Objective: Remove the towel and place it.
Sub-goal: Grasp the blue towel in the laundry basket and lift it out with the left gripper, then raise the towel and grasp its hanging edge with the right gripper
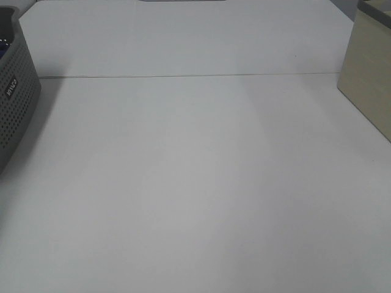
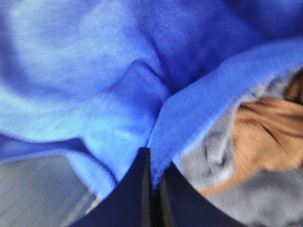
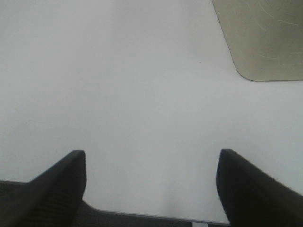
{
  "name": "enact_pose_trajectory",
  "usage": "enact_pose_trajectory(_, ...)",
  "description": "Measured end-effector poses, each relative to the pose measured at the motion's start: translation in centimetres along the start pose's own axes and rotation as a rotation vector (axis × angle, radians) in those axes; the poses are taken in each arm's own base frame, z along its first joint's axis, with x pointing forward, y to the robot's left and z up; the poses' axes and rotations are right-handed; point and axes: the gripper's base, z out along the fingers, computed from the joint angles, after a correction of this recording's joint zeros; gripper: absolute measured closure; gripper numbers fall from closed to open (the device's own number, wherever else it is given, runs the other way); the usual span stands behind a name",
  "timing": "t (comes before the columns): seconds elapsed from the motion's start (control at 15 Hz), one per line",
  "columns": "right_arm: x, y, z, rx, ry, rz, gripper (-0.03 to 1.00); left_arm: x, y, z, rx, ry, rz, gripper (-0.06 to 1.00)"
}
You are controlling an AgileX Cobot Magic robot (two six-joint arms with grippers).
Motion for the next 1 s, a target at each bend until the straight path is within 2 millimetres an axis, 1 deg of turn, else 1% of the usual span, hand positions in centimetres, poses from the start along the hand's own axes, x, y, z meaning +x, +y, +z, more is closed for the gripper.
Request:
enact_pose_trajectory(0.07,0.0,0.0,0.0,0.0,0.0,0.0,0.22,-0.4,0.0,-1.9,-0.019,-0.011,0.006,0.94)
enact_pose_trajectory(0.13,0.0,0.0,0.0,0.0,0.0,0.0,0.22,-0.7,0.0,-2.8,-0.035,-0.019,0.01,0.94)
enact_pose_trajectory(0.27,0.0,0.0,0.0,0.0,0.0,0.0,0.22,-2.0,-0.5,-7.3,-0.096,-0.063,0.022,0.94)
enact_pose_trajectory(0.4,0.0,0.0,0.0,0.0,0.0,0.0,0.22,-3.1,-1.5,-11.3,-0.142,-0.105,0.02,0.94)
enact_pose_trajectory(0.47,0.0,0.0,0.0,0.0,0.0,0.0,0.22,-3.9,-2.5,-14.8,-0.195,-0.148,0.026,0.94)
enact_pose_trajectory(0.6,0.0,0.0,0.0,0.0,0.0,0.0,0.22,-5.1,-4.3,-19.6,-0.27,-0.214,0.063,0.94)
enact_pose_trajectory(0.67,0.0,0.0,0.0,-0.001,0.0,0.0,0.22,-5.4,-5.5,-22.3,-0.314,-0.252,0.084,0.94)
enact_pose_trajectory(0.8,0.0,0.0,0.0,-0.001,0.0,0.0,0.22,-5.7,-8.1,-27.4,-0.393,-0.338,0.113,0.94)
enact_pose_trajectory(0.93,0.0,0.0,0.0,-0.002,-0.002,0.001,0.22,-5.9,-11.0,-31.8,-0.449,-0.43,0.153,0.94)
enact_pose_trajectory(1.0,-0.1,0.1,0.0,-0.007,-0.007,0.003,0.22,-6.0,-11.8,-32.8,-0.461,-0.456,0.168,0.94)
